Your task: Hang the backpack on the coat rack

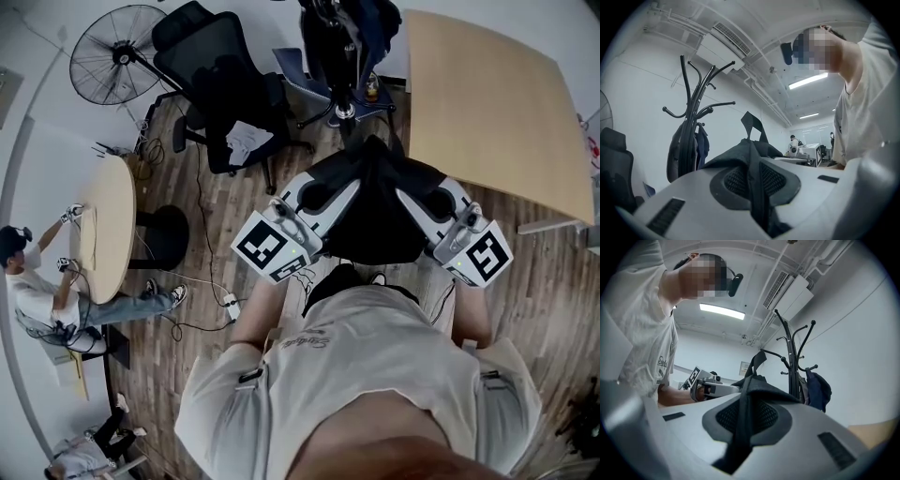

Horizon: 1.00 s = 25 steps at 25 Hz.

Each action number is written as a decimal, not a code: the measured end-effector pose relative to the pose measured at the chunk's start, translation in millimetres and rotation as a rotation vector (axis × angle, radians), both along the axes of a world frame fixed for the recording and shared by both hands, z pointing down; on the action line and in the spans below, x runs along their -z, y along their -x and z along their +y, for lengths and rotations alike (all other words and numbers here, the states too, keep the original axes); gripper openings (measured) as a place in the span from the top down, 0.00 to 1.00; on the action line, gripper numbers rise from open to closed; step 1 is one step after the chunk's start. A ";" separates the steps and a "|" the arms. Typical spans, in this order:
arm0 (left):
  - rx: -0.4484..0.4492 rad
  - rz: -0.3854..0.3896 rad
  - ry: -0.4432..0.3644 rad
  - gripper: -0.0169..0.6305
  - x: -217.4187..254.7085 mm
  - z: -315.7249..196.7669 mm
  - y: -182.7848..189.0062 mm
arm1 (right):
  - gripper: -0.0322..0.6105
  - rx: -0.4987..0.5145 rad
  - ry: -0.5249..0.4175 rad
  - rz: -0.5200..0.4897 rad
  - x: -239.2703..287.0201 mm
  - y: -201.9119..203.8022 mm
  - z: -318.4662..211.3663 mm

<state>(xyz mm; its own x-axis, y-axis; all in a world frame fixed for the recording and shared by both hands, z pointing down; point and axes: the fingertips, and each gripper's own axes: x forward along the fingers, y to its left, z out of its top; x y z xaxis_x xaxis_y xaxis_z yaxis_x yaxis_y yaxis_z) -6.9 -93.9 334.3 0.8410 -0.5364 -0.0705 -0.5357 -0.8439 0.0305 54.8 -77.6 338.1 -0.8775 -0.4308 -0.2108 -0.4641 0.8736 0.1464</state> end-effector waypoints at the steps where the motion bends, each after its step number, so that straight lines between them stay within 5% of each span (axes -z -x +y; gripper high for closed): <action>1: -0.007 0.006 -0.007 0.90 3.5 -3.3 1.8 | 0.90 -0.003 -0.007 0.003 3.5 2.2 -2.6; 25: -0.130 0.057 -0.062 0.90 71.5 -106.4 35.7 | 0.90 -0.136 -0.118 0.052 69.1 39.8 -98.5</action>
<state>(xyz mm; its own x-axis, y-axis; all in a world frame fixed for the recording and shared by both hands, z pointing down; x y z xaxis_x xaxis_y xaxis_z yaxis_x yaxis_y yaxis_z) -42.6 -200.3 262.8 0.8968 -0.4164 -0.1496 -0.4206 -0.9072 0.0039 15.0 -176.1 269.0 -0.8240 -0.5211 -0.2225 -0.5657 0.7786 0.2715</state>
